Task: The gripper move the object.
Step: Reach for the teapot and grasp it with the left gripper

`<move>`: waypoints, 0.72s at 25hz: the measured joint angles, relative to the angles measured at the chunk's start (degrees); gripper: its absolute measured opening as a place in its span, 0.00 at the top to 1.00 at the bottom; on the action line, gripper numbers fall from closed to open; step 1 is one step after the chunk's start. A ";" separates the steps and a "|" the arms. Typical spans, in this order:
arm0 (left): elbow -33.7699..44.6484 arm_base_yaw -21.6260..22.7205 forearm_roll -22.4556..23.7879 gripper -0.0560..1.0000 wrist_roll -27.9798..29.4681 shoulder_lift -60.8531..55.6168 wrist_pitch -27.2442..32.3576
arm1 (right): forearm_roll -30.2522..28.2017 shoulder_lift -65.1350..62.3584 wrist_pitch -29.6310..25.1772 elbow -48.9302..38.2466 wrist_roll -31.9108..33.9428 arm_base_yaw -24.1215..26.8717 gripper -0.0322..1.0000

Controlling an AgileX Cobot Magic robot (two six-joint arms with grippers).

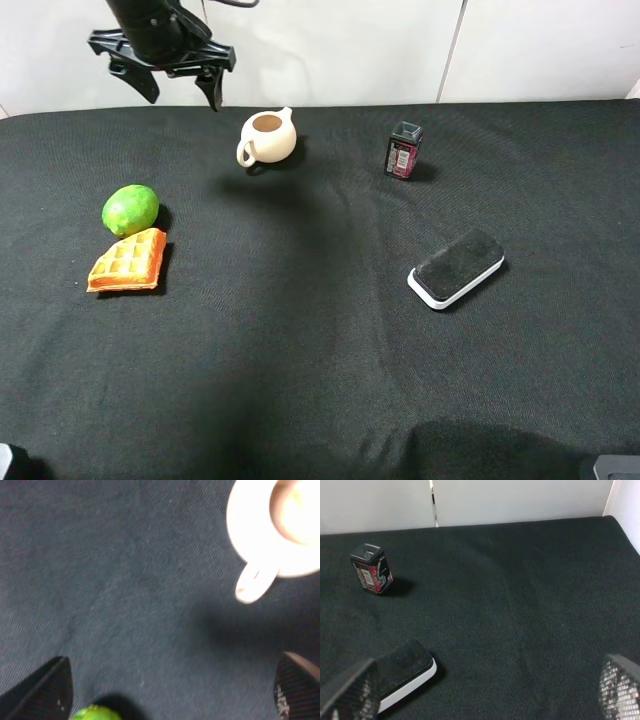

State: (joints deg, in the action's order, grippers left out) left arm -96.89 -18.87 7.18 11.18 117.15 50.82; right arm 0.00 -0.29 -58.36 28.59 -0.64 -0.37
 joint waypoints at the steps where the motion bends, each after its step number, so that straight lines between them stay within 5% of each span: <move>1: -0.97 -0.08 0.00 0.19 0.00 0.88 0.00 | 0.00 0.00 0.00 0.00 0.00 0.00 0.33; 18: -14.05 -1.97 -0.89 0.19 1.38 12.90 1.15 | 0.00 0.00 0.00 0.00 0.00 0.00 0.33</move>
State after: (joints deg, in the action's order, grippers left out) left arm -110.95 -20.85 6.29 12.57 130.05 51.97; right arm 0.00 -0.29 -58.36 28.59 -0.64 -0.37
